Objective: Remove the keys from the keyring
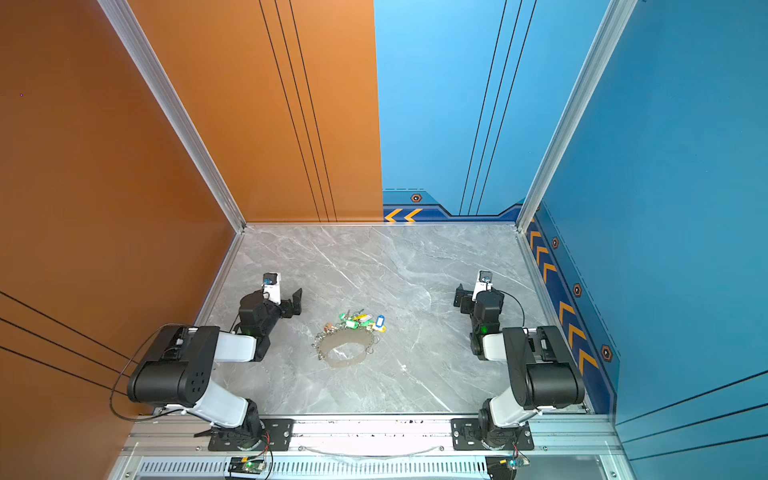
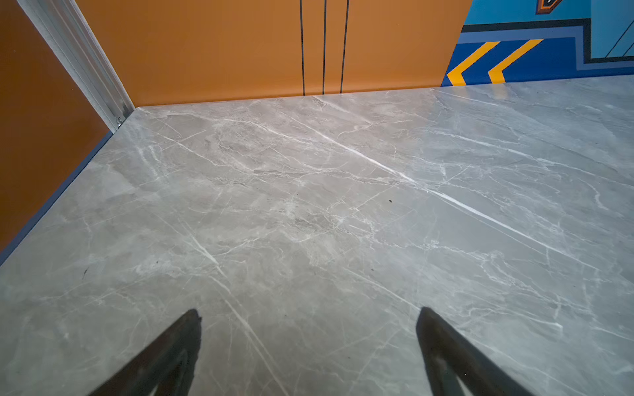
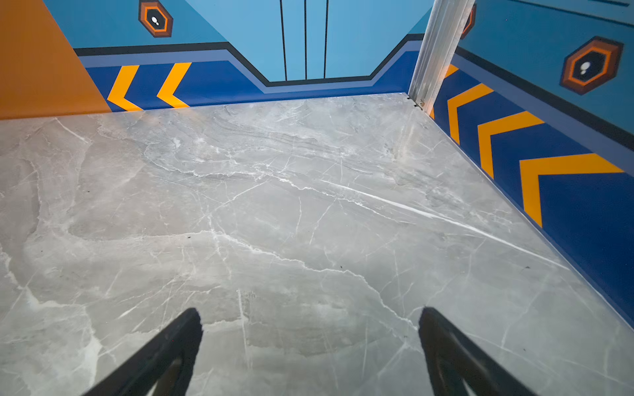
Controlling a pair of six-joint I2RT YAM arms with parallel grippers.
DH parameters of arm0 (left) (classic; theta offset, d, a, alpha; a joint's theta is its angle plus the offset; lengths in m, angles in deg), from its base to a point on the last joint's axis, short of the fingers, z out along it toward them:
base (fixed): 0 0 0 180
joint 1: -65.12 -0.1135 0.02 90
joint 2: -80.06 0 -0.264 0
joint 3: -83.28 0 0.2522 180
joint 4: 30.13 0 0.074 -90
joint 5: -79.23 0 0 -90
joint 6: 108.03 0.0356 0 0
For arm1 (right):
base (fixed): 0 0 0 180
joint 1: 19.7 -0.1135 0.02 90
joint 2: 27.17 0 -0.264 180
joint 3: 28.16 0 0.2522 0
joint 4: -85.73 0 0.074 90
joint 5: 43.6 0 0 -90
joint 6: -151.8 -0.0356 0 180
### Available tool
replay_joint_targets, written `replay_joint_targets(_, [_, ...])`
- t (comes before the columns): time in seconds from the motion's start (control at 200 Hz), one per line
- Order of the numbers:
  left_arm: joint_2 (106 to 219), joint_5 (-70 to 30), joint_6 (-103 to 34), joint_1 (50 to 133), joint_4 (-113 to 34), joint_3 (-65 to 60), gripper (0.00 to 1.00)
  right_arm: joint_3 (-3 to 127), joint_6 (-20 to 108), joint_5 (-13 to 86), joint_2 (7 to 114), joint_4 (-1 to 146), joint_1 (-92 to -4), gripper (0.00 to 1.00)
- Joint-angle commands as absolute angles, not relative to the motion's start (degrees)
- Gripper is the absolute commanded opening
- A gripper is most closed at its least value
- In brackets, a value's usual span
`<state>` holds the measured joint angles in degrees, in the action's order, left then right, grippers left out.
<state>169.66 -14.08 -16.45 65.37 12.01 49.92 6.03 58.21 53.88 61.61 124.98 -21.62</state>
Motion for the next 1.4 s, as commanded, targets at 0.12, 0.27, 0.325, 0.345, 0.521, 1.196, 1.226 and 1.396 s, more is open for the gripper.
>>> replay_joint_targets(0.12, [169.83, -15.04, -15.77, 64.83, 11.7, 48.97, 0.98, 7.05, 58.55, 53.31, 61.42, 123.8, -21.46, 1.0])
replay_joint_targets(0.27, [169.88, -15.06, -15.8, 64.84, 11.66, 48.96, 0.98, 7.05, 58.55, 53.27, 61.43, 123.82, -21.45, 1.0])
replay_joint_targets(0.325, [169.82, -15.06, -15.75, 64.85, 11.67, 49.02, 0.98, 7.05, 58.6, 53.26, 61.43, 123.82, -21.45, 1.0])
replay_joint_targets(0.345, [169.88, -15.05, -15.75, 64.83, 11.66, 48.97, 0.98, 7.09, 58.55, 53.31, 61.43, 123.81, -21.46, 1.0])
replay_joint_targets(0.521, [169.87, -14.99, -15.79, 64.82, 11.67, 48.89, 0.98, 7.05, 58.56, 53.31, 61.43, 123.82, -21.43, 1.0])
replay_joint_targets(1.196, [169.77, -14.35, -16.12, 64.67, 11.48, 48.79, 0.98, 7.06, 58.62, 53.34, 61.43, 123.86, -21.46, 1.0])
replay_joint_targets(1.226, [169.87, -13.93, -16.35, 64.63, 11.48, 48.8, 0.98, 7.07, 58.55, 53.38, 61.43, 123.82, -21.46, 1.0])
replay_joint_targets(1.396, [167.9, -12.9, -16.79, 64.59, 11.5, 49.44, 0.98, 5.73, 60.2, 55.39, 57.55, 123.33, -23.22, 1.0])
